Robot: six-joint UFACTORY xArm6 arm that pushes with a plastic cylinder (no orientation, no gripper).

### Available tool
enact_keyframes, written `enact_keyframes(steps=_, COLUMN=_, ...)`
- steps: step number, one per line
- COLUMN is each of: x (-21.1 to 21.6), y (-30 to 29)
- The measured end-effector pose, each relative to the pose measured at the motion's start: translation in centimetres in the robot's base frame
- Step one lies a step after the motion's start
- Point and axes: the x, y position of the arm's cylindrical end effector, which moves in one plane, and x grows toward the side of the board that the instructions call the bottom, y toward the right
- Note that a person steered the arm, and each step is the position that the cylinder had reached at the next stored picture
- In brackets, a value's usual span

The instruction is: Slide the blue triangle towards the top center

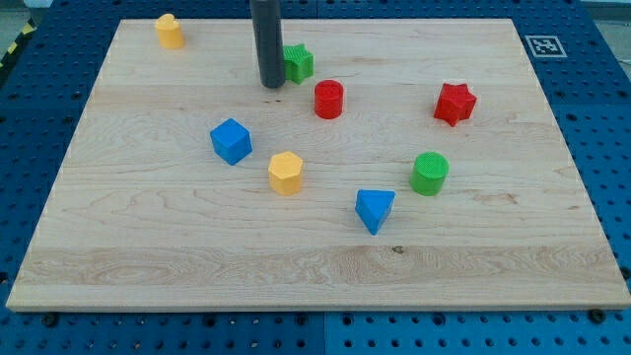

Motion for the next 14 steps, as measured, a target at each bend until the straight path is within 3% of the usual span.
enact_keyframes(steps=3, x=12.3, y=6.7)
enact_keyframes(steps=6, x=14.2, y=10.7)
enact_keyframes(steps=8, x=19.6, y=13.7)
enact_keyframes(steps=9, x=20.4, y=14.4)
enact_keyframes(steps=14, x=25.3, y=12.4)
